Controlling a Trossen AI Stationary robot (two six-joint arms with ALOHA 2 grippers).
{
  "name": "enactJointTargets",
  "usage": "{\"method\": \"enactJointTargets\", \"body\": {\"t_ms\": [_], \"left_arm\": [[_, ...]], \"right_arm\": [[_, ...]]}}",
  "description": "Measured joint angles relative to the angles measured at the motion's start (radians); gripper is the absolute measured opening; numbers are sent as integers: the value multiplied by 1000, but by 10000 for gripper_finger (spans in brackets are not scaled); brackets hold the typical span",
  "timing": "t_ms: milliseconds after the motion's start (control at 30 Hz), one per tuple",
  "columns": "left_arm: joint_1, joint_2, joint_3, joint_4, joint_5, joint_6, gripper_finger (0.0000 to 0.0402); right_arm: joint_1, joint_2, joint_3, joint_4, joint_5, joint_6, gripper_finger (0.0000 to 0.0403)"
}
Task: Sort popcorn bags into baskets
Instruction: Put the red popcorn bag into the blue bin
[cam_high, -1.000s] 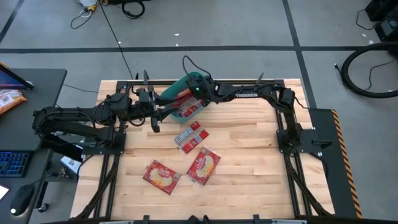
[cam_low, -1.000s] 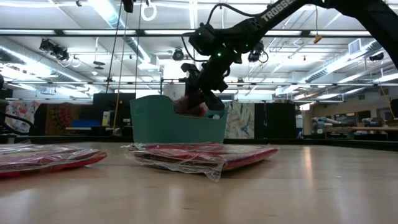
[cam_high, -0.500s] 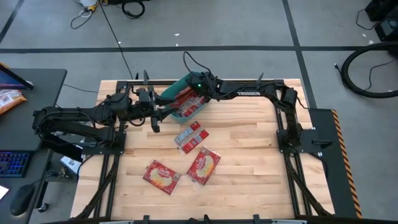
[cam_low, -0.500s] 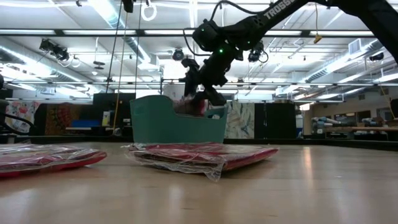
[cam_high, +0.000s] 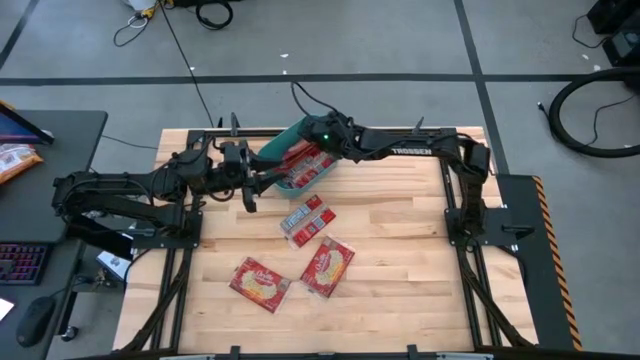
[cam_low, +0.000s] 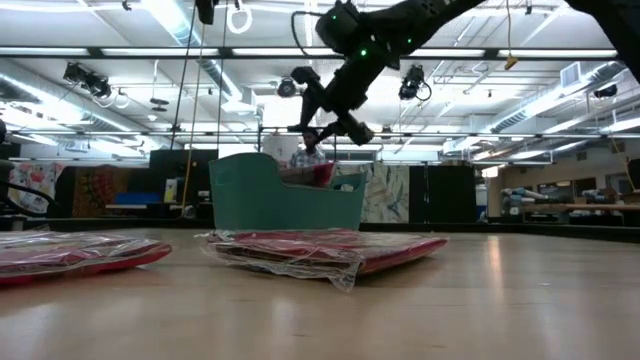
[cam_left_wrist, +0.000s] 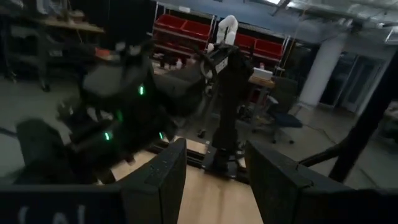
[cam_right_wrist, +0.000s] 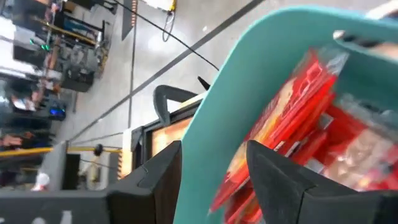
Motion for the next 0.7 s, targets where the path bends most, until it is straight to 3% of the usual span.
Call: {"method": "enactJointTargets", "body": {"t_ms": [267,500,700], "left_arm": [[14,2,2,-142,108,-122,169],[-20,3,2,-259,122,-208,169],[-92,18,1,-304,121,-401,169]], "right_arm": [[17,-74,0,-49,-118,-336,185],[41,-140,0,-71,-409,-645,185],[100,-192,0,-285,-506,-798,185]]}}
